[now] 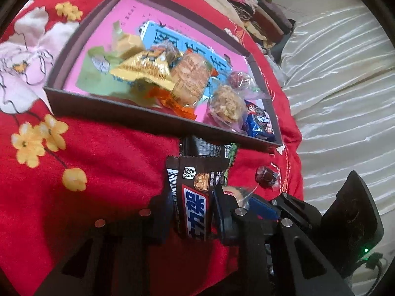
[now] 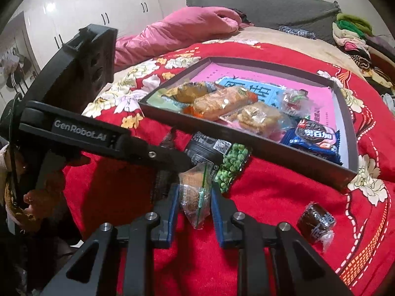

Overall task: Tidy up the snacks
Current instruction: 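Grasp the Snickers bar with the left tool while the right tool grasps a clear pastry bag, then lift both held snacks and lower them into the tray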

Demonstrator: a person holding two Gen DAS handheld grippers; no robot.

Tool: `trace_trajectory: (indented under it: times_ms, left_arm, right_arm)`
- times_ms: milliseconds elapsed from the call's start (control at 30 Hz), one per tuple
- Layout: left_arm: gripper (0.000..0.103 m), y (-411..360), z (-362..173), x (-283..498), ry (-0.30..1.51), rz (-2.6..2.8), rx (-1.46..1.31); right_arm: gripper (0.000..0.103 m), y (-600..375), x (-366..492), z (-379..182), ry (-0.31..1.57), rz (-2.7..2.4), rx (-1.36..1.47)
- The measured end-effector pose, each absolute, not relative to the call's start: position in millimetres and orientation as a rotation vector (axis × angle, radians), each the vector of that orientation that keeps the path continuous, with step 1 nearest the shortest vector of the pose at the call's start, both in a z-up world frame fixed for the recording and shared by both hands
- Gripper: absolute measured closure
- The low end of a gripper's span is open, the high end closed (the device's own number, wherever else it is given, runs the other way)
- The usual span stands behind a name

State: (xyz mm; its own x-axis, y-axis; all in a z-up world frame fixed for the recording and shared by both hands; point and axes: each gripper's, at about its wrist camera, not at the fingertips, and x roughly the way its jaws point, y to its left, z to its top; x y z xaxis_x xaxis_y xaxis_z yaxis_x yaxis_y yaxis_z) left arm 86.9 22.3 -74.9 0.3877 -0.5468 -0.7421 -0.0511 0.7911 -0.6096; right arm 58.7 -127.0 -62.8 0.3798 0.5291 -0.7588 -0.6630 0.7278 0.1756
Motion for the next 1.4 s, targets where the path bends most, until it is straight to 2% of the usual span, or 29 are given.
trace_trajectory:
  times_ms: [433, 733, 1033, 1400]
  left_arm:
    - [0.074, 23, -40, 80, 1.072, -0.305, -0.482]
    - [0.074, 25, -39, 81, 1.070, -0.300, -0.486]
    - [0.074, 27, -38, 80, 1.068, -0.296, -0.491]
    - [0.074, 30, -12, 77, 1.005, -0.290, -0.468]
  right_arm:
    - [0.078, -144, 65, -50, 0.864, 0.755, -0.086]
    - [0.077, -123, 62, -67, 0.928, 0.786, -0.174]
    - [0.076, -118, 69, -78, 0.981, 0.810, -0.134]
    - [0.078, -144, 66, -48, 0.855, 0.806, -0.025]
